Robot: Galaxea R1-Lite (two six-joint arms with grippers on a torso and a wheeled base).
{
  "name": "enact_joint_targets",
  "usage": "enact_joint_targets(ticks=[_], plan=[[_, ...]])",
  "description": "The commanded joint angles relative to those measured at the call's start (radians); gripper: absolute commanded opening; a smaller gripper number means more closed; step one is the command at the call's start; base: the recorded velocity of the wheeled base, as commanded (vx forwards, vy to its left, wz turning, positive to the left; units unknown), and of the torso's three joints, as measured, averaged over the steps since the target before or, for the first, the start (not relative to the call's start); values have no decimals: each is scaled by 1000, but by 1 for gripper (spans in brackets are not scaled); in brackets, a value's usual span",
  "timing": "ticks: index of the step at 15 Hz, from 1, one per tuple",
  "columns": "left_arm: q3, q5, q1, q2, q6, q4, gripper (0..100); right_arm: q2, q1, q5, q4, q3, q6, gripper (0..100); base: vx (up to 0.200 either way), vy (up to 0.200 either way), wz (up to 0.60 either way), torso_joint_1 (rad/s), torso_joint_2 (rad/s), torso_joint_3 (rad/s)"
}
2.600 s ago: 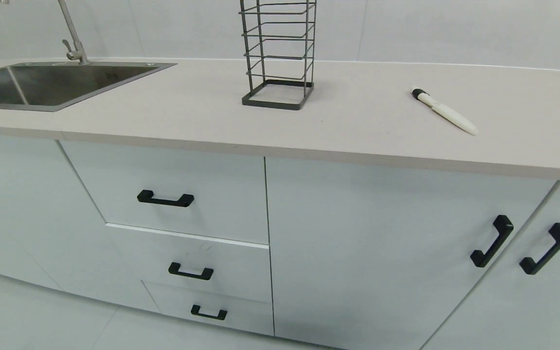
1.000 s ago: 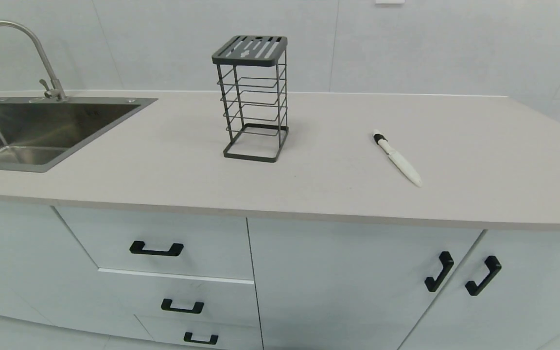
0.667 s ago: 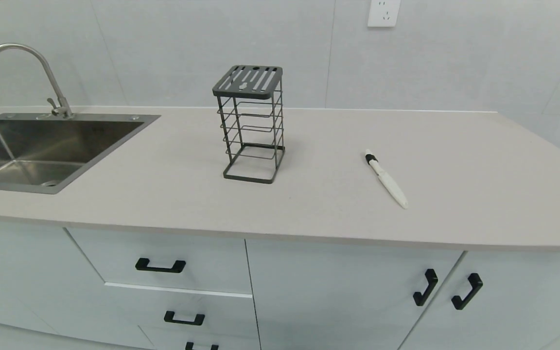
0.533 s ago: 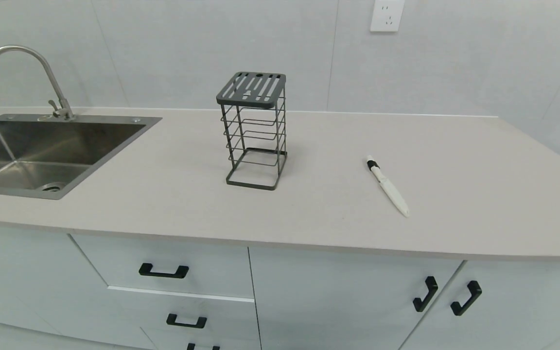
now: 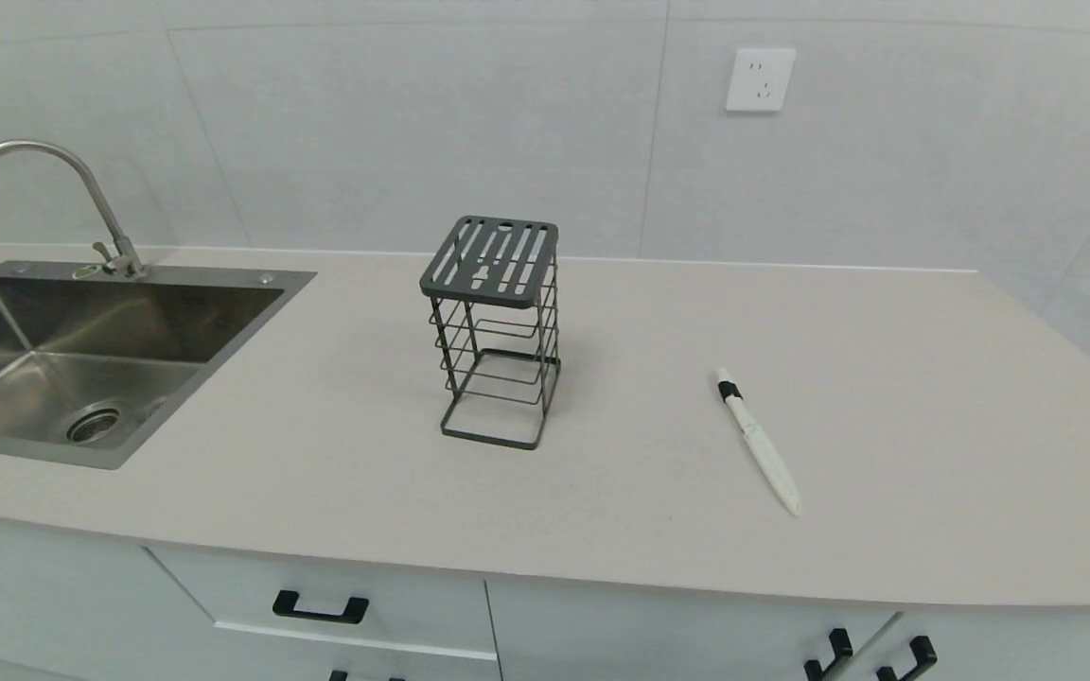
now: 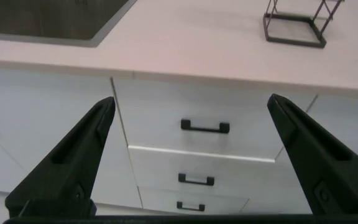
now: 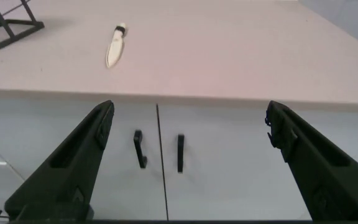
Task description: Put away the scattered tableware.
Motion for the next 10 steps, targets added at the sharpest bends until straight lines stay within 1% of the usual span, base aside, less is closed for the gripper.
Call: enact_joint_targets(ticks=[1,2,4,6,10], plan=[[0,0,0,1,-3,-3,100,2,0,1,-2,-1,0,100,0,0,0,305,-540,-281],[0,0,0,1,-4,-3,100,2,0,1,-2,-1,0,100,0,0,-600,256,-574,-246],[0,0,0,1,-4,-3,100,2,0,1,-2,-1,0,100,0,0,-600,110,-241,-107],[0,0,2,1,-4,-3,100,2,0,1,-2,0,0,100,0,0,0,61,-63,-37],[0,0,0,1,-4,-3,100,2,0,1,-2,-1,0,100,0,0,0,0,0,0]])
